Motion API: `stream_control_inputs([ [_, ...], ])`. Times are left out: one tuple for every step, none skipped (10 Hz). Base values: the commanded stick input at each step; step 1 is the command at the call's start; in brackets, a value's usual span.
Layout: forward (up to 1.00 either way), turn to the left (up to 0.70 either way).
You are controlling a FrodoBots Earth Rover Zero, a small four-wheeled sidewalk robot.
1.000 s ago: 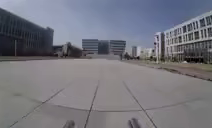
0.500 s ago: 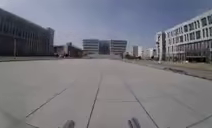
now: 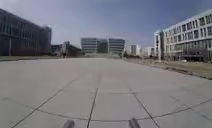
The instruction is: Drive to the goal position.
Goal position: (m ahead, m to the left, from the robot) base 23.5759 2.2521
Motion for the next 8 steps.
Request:
stream_control_inputs([
  [1.0, 0.0],
  [1.0, 0.0],
  [1.0, 0.0],
  [1.0, 0.0],
  [1.0, 0.0],
  [1.0, 0.0],
  [1.0, 0.0],
  [1.0, 0.0],
])
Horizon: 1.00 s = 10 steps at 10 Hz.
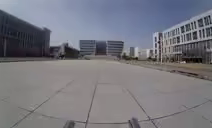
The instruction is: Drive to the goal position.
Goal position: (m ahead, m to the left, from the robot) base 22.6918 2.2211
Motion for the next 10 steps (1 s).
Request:
stream_control_inputs([
  [1.0, 0.0],
  [1.0, 0.0],
  [1.0, 0.0],
  [1.0, 0.0],
  [1.0, 0.0],
  [1.0, 0.0],
  [1.0, 0.0],
  [1.0, 0.0],
  [1.0, 0.0],
  [1.0, 0.0],
])
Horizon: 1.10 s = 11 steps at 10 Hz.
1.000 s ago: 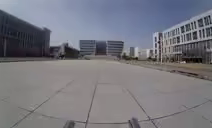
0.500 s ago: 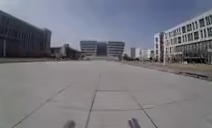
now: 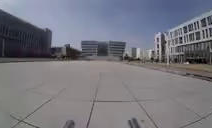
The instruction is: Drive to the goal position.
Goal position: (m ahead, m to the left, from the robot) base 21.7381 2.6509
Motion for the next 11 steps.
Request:
stream_control_inputs([
  [1.0, -0.15],
  [1.0, -0.27],
  [1.0, -0.27],
  [1.0, -0.27],
  [1.0, -0.21],
  [1.0, -0.02],
  [1.0, 0.0],
  [1.0, 0.0],
  [1.0, 0.0],
  [1.0, 0.0],
  [1.0, 0.0],
])
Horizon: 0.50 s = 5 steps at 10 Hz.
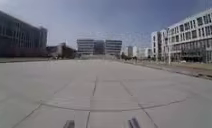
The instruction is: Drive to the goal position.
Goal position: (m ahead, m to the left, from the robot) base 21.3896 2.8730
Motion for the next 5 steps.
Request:
stream_control_inputs([
  [1.0, 0.0],
  [1.0, 0.0],
  [1.0, 0.0],
  [1.0, 0.0],
  [1.0, 0.0],
])
